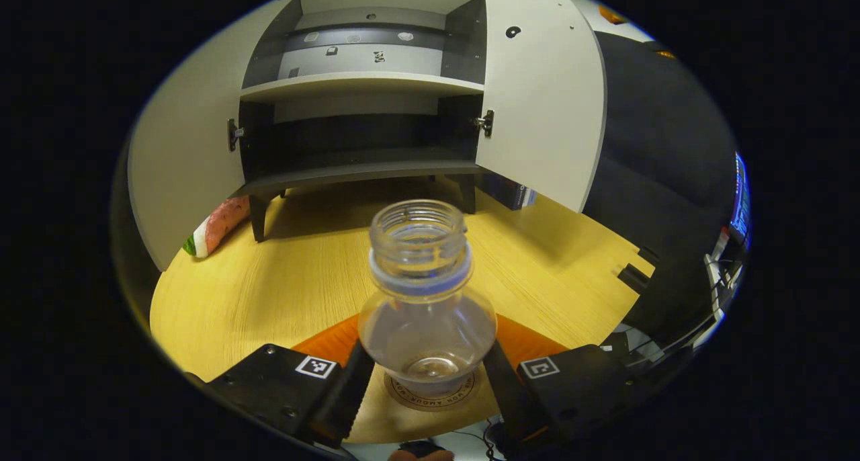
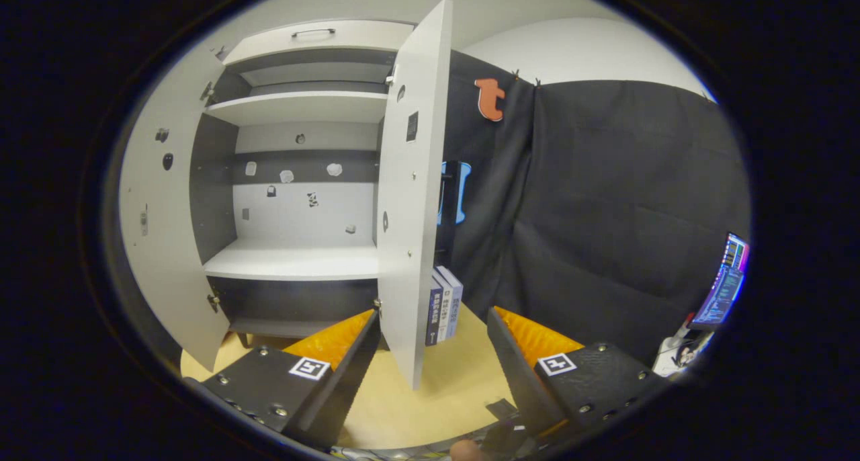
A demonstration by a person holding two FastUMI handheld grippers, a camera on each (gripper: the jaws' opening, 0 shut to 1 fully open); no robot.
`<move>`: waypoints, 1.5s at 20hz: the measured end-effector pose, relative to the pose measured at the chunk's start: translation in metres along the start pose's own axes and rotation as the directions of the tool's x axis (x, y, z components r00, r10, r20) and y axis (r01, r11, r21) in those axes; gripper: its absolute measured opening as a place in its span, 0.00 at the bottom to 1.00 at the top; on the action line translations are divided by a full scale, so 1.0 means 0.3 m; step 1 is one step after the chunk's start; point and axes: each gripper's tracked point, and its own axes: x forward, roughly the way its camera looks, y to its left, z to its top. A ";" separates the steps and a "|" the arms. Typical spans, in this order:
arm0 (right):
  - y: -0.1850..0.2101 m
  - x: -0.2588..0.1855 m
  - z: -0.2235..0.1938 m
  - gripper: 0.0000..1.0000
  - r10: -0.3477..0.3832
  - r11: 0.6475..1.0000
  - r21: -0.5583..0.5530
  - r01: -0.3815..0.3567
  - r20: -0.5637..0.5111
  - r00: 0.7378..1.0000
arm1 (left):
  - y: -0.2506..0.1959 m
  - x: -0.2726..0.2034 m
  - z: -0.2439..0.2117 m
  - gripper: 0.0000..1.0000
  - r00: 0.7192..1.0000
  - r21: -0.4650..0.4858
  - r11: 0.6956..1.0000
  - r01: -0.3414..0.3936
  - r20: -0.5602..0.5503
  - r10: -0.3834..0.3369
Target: Grasp the bottle in the cabinet with the left hand and place it on the coaster, then close the right door with the right hand and the left door with the left hand.
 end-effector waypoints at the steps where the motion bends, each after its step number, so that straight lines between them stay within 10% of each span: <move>1: -0.005 -0.004 -0.006 0.94 -0.001 1.000 0.005 0.001 0.000 1.000 | -0.002 -0.006 0.015 0.84 1.000 0.006 1.000 0.005 0.011 -0.005; 18: -0.011 0.070 -0.014 0.94 0.053 0.992 0.108 -0.058 0.050 0.997 | -0.003 -0.194 0.443 0.87 0.983 0.048 0.996 0.075 0.165 -0.082; 30: -0.088 0.168 0.127 0.94 0.083 0.987 0.124 -0.107 0.183 0.980 | 0.112 -0.359 1.107 0.87 0.909 -0.047 0.993 -0.112 0.398 0.122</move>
